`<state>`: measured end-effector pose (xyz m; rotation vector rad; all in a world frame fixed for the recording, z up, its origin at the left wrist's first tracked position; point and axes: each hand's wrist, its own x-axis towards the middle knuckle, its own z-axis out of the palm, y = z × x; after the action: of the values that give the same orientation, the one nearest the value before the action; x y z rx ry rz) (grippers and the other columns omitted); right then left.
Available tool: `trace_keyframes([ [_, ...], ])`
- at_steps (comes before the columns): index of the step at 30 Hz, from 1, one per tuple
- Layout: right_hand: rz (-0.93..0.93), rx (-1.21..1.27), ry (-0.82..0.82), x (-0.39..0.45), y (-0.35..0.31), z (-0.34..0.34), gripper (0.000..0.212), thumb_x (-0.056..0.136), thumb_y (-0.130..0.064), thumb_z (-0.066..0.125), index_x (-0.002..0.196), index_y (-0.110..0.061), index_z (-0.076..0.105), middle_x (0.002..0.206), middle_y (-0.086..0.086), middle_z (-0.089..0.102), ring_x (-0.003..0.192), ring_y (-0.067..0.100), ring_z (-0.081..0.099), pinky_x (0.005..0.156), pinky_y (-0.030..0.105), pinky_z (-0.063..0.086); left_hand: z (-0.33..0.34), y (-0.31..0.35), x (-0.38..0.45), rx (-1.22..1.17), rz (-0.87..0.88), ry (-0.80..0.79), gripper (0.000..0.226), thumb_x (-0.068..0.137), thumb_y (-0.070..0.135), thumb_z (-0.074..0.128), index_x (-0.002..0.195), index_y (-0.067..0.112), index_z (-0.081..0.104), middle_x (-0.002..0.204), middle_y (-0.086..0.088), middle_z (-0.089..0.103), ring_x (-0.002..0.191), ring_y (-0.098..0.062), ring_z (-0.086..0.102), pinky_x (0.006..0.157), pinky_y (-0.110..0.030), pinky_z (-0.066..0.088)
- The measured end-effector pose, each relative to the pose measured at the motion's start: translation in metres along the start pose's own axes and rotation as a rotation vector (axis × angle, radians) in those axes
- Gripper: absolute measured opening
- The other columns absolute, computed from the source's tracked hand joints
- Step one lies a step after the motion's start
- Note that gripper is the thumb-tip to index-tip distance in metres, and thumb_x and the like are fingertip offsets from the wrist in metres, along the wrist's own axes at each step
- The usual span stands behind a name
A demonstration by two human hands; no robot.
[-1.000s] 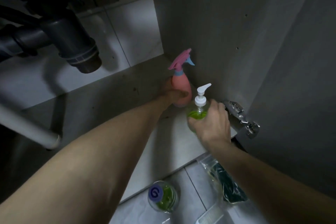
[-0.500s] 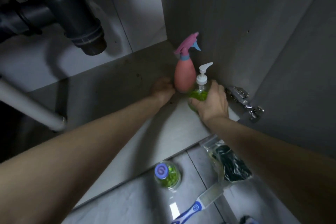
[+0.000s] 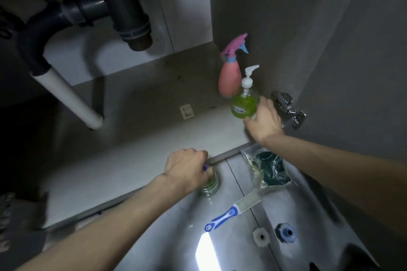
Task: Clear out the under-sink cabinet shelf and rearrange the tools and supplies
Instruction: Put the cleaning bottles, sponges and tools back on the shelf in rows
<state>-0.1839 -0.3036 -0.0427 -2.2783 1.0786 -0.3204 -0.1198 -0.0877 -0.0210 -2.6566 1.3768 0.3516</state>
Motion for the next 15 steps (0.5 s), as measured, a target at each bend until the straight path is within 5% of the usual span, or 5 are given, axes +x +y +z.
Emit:
trace_keyframes([
  [4,-0.130,0.014,-0.275,-0.019,0.014,-0.006,0.059,0.081,-0.018,0.073,0.135,-0.026,0.052,0.126,-0.004,0.061,0.109,0.014,0.062,0.097,0.035,0.052,-0.025,-0.009,0.010,-0.229,-0.046,0.079,0.028,0.083,0.045,0.057,0.087,0.018,0.062,0.088,-0.011,0.068,0.087,-0.037,0.063,0.068,-0.033,0.050],
  [7,-0.324,-0.033,-0.580,-0.032,0.017,-0.011,0.088,0.066,-0.040,0.083,0.144,-0.031,0.044,0.130,-0.016,0.054,0.118,0.001,0.054,0.095,0.024,0.049,-0.057,-0.008,0.022,-0.336,-0.052,0.192,0.028,0.072,0.047,0.061,0.075,0.020,0.064,0.070,-0.006,0.066,0.075,-0.031,0.063,0.060,-0.028,0.043],
  [10,-0.413,-0.075,-0.529,-0.039,0.013,-0.009,0.089,0.055,-0.064,0.080,0.134,-0.040,0.045,0.121,-0.021,0.054,0.110,0.002,0.054,0.088,0.025,0.048,-0.086,0.003,0.036,-0.425,0.003,0.294,0.026,0.070,0.046,0.061,0.069,0.020,0.062,0.064,-0.004,0.062,0.067,-0.026,0.060,0.057,-0.028,0.040],
  [12,-0.377,-0.033,-0.427,-0.035,0.012,-0.014,0.073,0.056,-0.063,0.081,0.119,-0.042,0.049,0.109,-0.021,0.060,0.098,0.005,0.060,0.075,0.025,0.049,-0.099,0.012,0.045,-0.497,0.018,0.330,0.025,0.075,0.046,0.065,0.069,0.022,0.063,0.064,0.001,0.062,0.067,-0.020,0.060,0.058,-0.028,0.042],
  [15,-0.248,0.012,-0.245,-0.024,0.020,-0.028,0.071,0.058,-0.062,0.079,0.118,-0.038,0.051,0.106,-0.016,0.066,0.095,0.013,0.065,0.080,0.033,0.053,-0.102,0.017,0.051,-0.594,-0.035,0.360,0.033,0.083,0.059,0.054,0.085,0.028,0.066,0.084,0.005,0.070,0.084,-0.023,0.066,0.072,-0.035,0.052],
])
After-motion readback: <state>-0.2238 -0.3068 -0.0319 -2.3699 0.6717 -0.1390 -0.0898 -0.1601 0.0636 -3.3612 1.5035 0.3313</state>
